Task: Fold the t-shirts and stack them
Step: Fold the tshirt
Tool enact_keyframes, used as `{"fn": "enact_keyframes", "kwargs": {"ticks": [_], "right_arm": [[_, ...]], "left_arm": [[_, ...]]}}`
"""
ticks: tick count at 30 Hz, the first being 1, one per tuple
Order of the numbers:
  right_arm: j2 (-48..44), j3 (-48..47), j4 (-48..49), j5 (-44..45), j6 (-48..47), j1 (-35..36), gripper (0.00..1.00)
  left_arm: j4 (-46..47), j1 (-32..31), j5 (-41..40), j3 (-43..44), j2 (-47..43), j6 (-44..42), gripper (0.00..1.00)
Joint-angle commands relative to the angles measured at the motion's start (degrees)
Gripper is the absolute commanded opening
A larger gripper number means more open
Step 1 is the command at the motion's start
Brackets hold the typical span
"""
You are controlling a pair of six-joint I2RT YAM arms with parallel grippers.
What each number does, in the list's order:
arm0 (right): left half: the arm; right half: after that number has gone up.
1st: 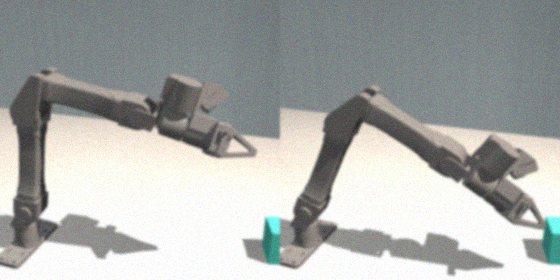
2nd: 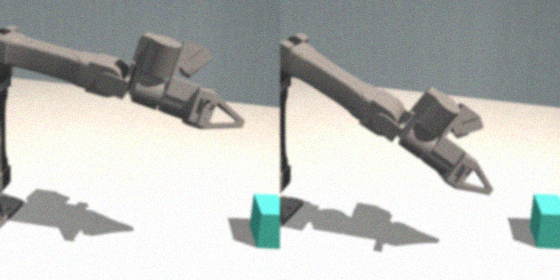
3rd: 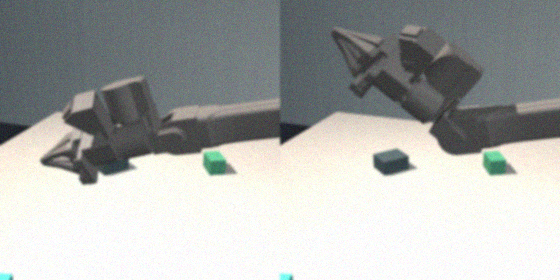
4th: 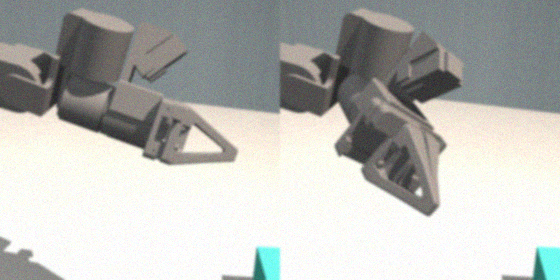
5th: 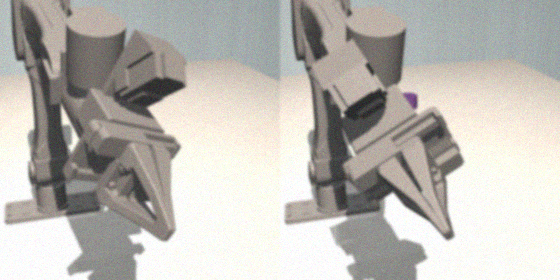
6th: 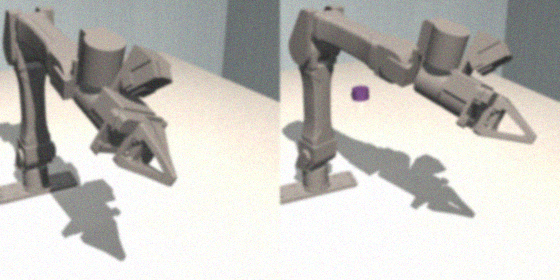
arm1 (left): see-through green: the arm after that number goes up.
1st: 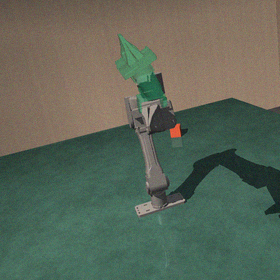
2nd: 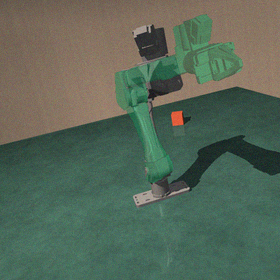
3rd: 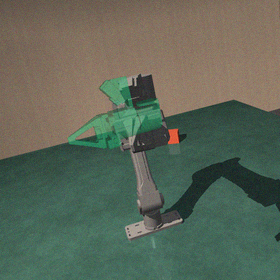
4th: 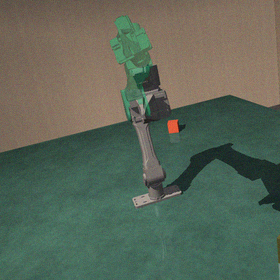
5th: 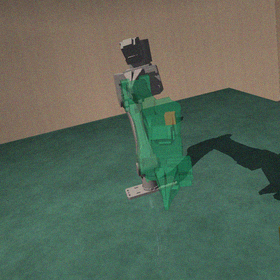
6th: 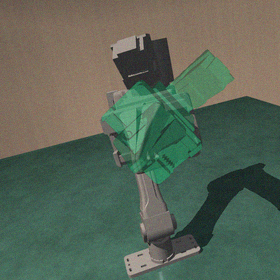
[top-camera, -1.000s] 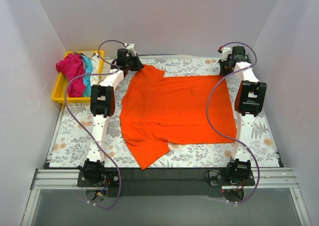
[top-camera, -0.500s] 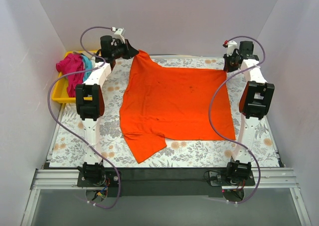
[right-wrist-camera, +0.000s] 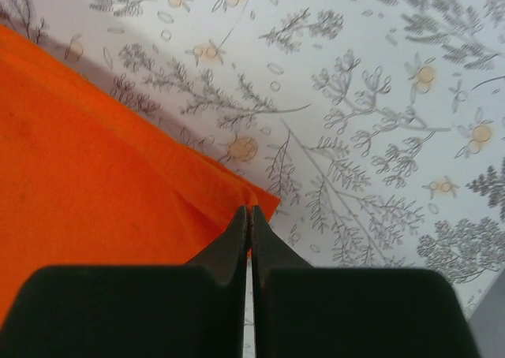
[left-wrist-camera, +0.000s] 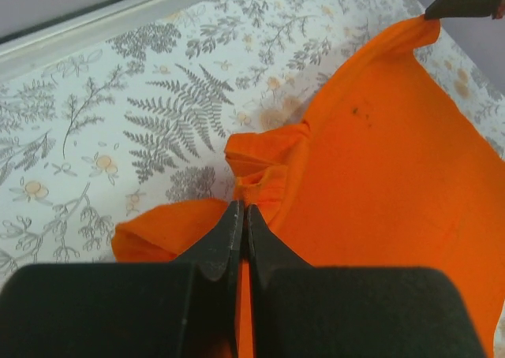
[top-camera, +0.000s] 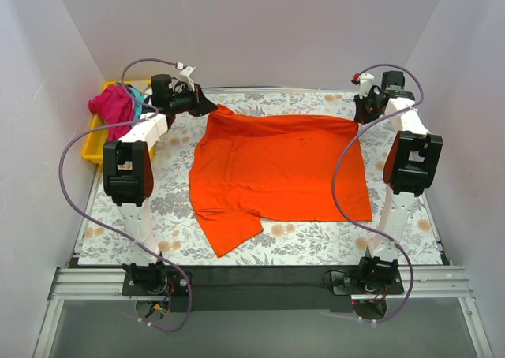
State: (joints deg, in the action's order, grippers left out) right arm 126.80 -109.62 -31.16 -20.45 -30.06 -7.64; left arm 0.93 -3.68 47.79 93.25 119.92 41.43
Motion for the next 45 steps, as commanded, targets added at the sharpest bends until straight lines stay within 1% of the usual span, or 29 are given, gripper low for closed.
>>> {"fn": "enact_keyframes", "kwargs": {"ticks": [1,3,7,16,21,22,23,24,25,26,27,28,29,30,31,33,34,36,37,39,40,43,45], "right_arm": [[-4.11,4.05,-1.98,-1.88,-3.07,-0.62,0.01],[-4.46,5.9,-2.06,-1.97,-3.68,-0.62,0.01],[-3.5,8.2,-2.33,-1.09,-4.56,-0.71,0.01],[-1.12,9.69,-4.09,1.37,-7.55,-0.71,0.01],[-1.12,10.39,-5.05,1.37,-8.52,-0.62,0.01],[-1.03,10.31,-5.84,1.2,-9.04,-0.71,0.02],[-1.03,10.22,-6.37,1.03,-9.31,-0.71,0.06],[-1.03,10.13,-6.72,1.02,-9.4,-0.71,0.12],[-1.12,9.87,-7.85,1.02,-9.57,-0.71,0.2],[-1.29,9.69,-8.48,0.68,-10.1,-0.71,0.22],[-1.9,9.43,-9.09,0.58,-10.36,-0.71,0.27],[-2.26,8.99,-9.79,0.41,-10.54,-0.71,0.37],[-3.31,8.81,-10.58,0.06,-11.06,-0.62,0.4],[-3.84,8.64,-11.11,-0.2,-11.24,-0.71,0.43],[-4.45,8.46,-11.47,-0.38,-11.33,-0.71,0.49],[-5.77,7.41,-11.91,-0.73,-11.07,-0.71,0.58],[-6.04,6.88,-12.08,-1.34,-10.81,-0.71,0.58],[-6.13,5.22,-12.35,-2.14,-9.15,-0.71,0.57],[-5.96,4.6,-12.35,-2.49,-8.44,-0.71,0.52],[-4.29,1.71,-13.04,-3.37,-6.34,-0.71,0.48],[-3.59,0.65,-13.23,-3.46,-5.71,-0.71,0.44],[-0.77,-2.52,-14.28,-3.11,-3.69,-0.71,0.37],[0.37,-3.14,-14.37,-3.19,-3.07,-0.71,0.35]], "left_arm": [[-2.49,1.4,3.01,-5.51,-7.23,-6.17,0.0],[-3.91,1.4,3.36,-7.2,-8.38,-8.28,0.0],[-8.91,1.4,2.75,-9.31,-7.77,-13.12,0.0],[-11.82,1.31,2.57,-17.05,-7.5,-20.24,0.0],[-14.28,1.22,1.25,-17.76,-7.16,-24.55,0.0],[-16.55,1.13,1.43,-17.15,-6.72,-26.38,0.0],[-18.05,0.96,1.52,-16.7,-6.37,-27.44,0.0],[-19.63,0.7,1.43,-16.26,-6.36,-28.85,0.02],[-22.52,0.26,1.25,-15.74,-6.36,-29.91,0.1],[-24.12,0.26,1.34,-14.69,-6.45,-31.48,0.16],[-25.35,0.26,1.43,-13.81,-6.71,-31.76,0.25],[-28.06,0.26,1.34,-12.84,-6.8,-32.02,0.27],[-29.48,0.26,1.43,-10.14,-6.8,-32.98,0.28],[-30.97,0.26,1.52,-8.72,-6.89,-33.34,0.32],[-32.29,0.26,1.69,-7.4,-7.06,-33.08,0.32],[-32.31,0.26,2.22,-3.8,-7.24,-31.68,0.34],[-31.87,-0.35,1.87,-2.56,-6.81,-30.98,0.36],[-31.43,-2.1,-0.67,0.51,-5.84,-29.22,0.36],[-29.77,-2.9,-2.51,1.22,-4.36,-28.17,0.35],[-29.76,-4.83,-4.97,3.85,-2.51,-27.54,0.34],[-28.71,-5.71,-6.38,4.48,-1.63,-27.02,0.34],[-27.92,-8.43,-9.64,7.89,2.33,-26.23,0.35],[-27.65,-9.76,-10.78,9.57,5.31,-26.05,0.36]]}}
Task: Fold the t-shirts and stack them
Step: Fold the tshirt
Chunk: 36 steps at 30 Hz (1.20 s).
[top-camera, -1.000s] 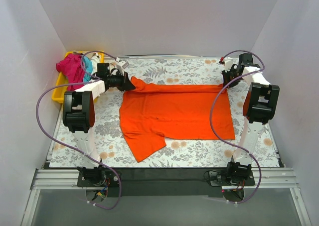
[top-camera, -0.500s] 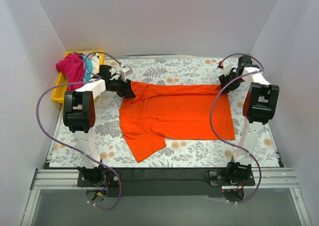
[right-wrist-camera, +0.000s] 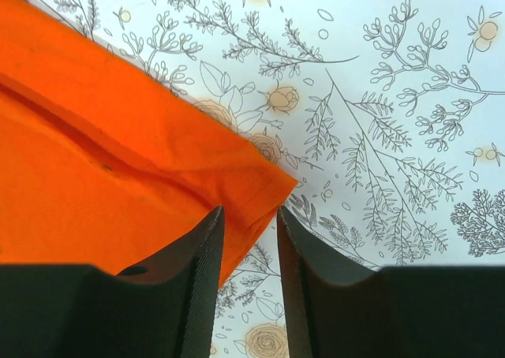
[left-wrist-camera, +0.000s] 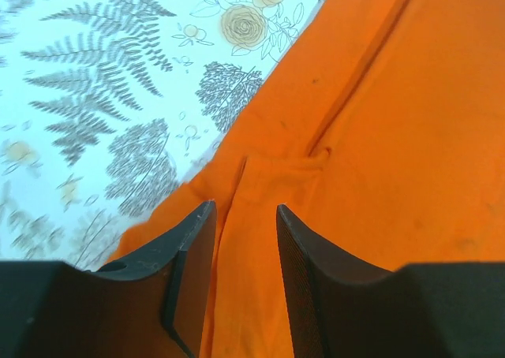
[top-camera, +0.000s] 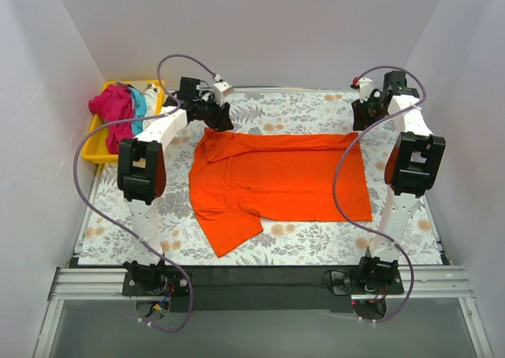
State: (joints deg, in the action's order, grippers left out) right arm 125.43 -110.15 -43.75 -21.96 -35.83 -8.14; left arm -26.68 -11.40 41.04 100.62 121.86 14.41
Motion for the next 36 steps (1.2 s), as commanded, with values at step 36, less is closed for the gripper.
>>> {"fn": "enact_keyframes", "kwargs": {"ticks": [36], "right_arm": [[1.49,-0.77,-2.22,-0.11,2.44,-0.21,0.31]], "left_arm": [[-8.48,-7.59,1.33,-4.44,-2.59,-3.78,0.0]]}}
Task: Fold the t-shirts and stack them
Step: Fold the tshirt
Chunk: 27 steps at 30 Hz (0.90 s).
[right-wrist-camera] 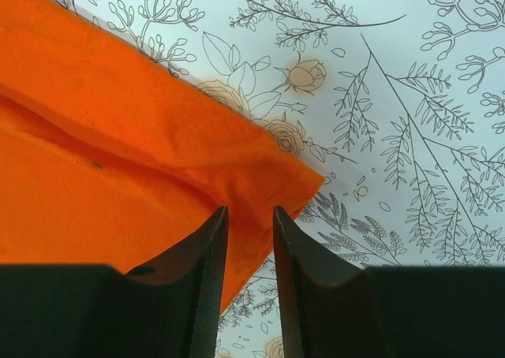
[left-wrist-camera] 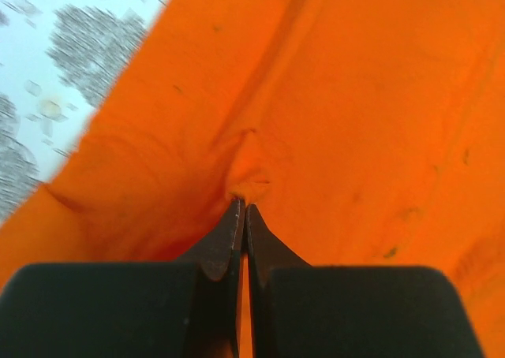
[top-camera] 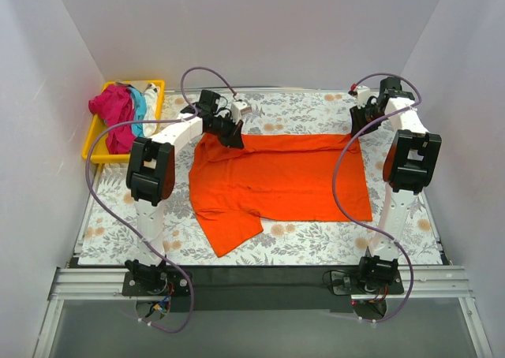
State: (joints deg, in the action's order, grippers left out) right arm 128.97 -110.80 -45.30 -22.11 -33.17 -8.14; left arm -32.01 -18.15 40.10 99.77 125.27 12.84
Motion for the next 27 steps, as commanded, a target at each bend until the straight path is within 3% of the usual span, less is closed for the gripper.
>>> {"fn": "enact_keyframes", "kwargs": {"ticks": [1,7,8,11,15,26,27], "right_arm": [[-2.23,-0.11,-0.67,0.13,-0.23,-0.21,0.31],[-2.76,0.32,-1.1,0.14,-1.11,-0.21,0.31],[-2.76,0.33,-1.28,0.14,-1.28,-0.12,0.31],[-2.49,0.32,-2.25,0.14,-1.98,-0.12,0.33],[-3.54,1.73,-3.13,0.39,-3.13,0.05,0.41],[-3.46,5.6,-3.48,3.57,-3.48,-0.03,0.43],[-3.55,5.6,-3.48,3.3,-3.57,-0.03,0.37]], "left_arm": [[-3.76,-0.92,2.09,-4.66,-6.35,-2.38,0.0],[-7.35,-2.32,1.74,-11.16,-9.52,-6.76,0.01],[-7.71,-2.67,1.65,-11.61,-9.78,-6.86,0.11],[-9.65,-3.03,4.1,-11.26,-10.84,-6.08,0.25],[-11.06,-2.68,4.73,-8.54,-12.15,-2.74,0.3],[-3.15,2.85,2.44,-8.98,-15.5,9.92,0.36],[-3.15,3.29,2.62,-9.06,-15.41,10.97,0.36]]}}
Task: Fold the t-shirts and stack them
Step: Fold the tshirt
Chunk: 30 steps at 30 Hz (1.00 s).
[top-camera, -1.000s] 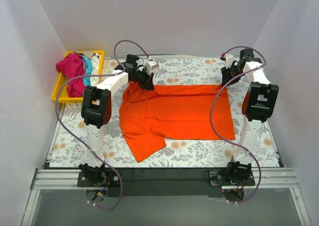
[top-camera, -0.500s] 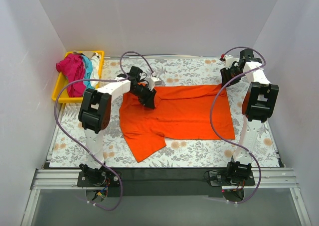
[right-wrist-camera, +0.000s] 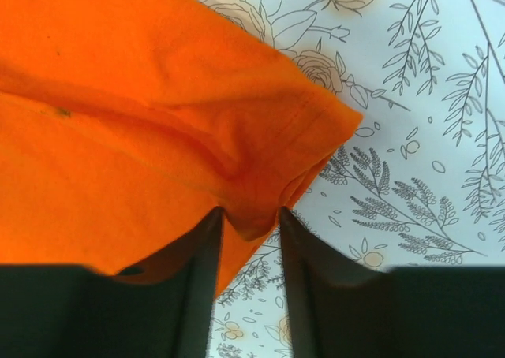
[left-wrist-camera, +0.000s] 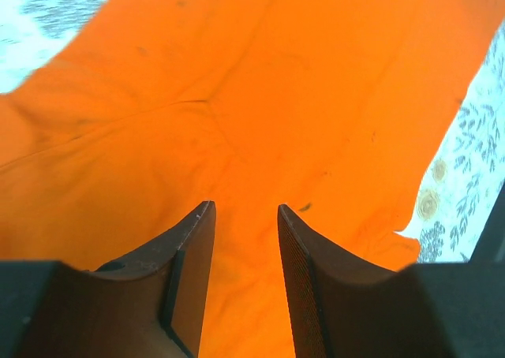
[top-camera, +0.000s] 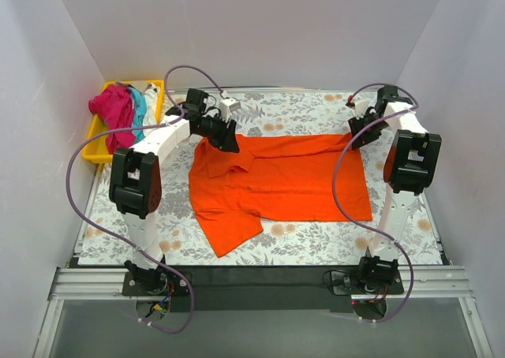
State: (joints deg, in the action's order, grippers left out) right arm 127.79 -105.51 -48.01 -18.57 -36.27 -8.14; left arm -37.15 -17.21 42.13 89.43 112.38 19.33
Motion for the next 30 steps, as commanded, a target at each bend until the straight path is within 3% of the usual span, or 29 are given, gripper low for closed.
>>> {"fn": "enact_keyframes", "kwargs": {"ticks": [1,3,5,6,12,17,21,23,24,25,27,30], "right_arm": [[-2.71,0.22,-0.68,-0.59,-0.47,-0.03,0.32],[-2.98,-0.74,-0.77,-0.86,-0.55,-0.03,0.19],[-3.24,-1.8,-0.86,-1.12,-1.34,-0.03,0.11],[-3.33,-2.76,-0.86,-1.03,-1.87,-0.03,0.02],[-4.65,-5.32,-2.0,-0.33,-13.1,0.58,0.01],[-7.99,1.18,-1.65,3.27,-24.78,1.81,0.01],[-8.61,7.59,-1.3,7.75,-28.84,2.87,0.01],[-9.22,10.49,-1.47,8.98,-29.55,2.96,0.11],[-9.74,11.2,-1.47,9.07,-30.25,2.96,0.28],[-10.62,11.64,-1.47,9.16,-30.78,2.96,0.35],[-10.89,9.64,-1.56,8.64,-30.18,2.78,0.45],[-9.67,1.76,-2.52,5.13,-25.7,2.43,0.49]], "left_arm": [[2.08,2.79,0.76,1.01,-2.6,4.83,0.36],[2.69,3.76,0.5,-0.21,-3.04,5.62,0.36],[3.31,4.12,-2.03,-1.18,-3.22,6.68,0.36],[2.61,4.64,-3.53,-1.36,-3.13,7.03,0.35],[1.72,6.05,-6.97,-6.8,-4.27,6.86,0.33],[1.64,6.14,-10.13,-11.02,-3.92,7.82,0.32],[2.68,6.84,-9.53,-11.3,-4.18,9.31,0.31],[3.13,7.54,-7.95,-10.07,-4.45,9.93,0.31],[3.57,8.41,-7.85,-7.54,-4.27,10.37,0.32],[3.75,8.77,-7.85,-6.03,-4.1,10.55,0.33],[4.53,9.74,-8.81,-1.13,-2.34,10.81,0.35],[6.03,11.06,-10.3,3.46,1.87,12.48,0.37]]}}
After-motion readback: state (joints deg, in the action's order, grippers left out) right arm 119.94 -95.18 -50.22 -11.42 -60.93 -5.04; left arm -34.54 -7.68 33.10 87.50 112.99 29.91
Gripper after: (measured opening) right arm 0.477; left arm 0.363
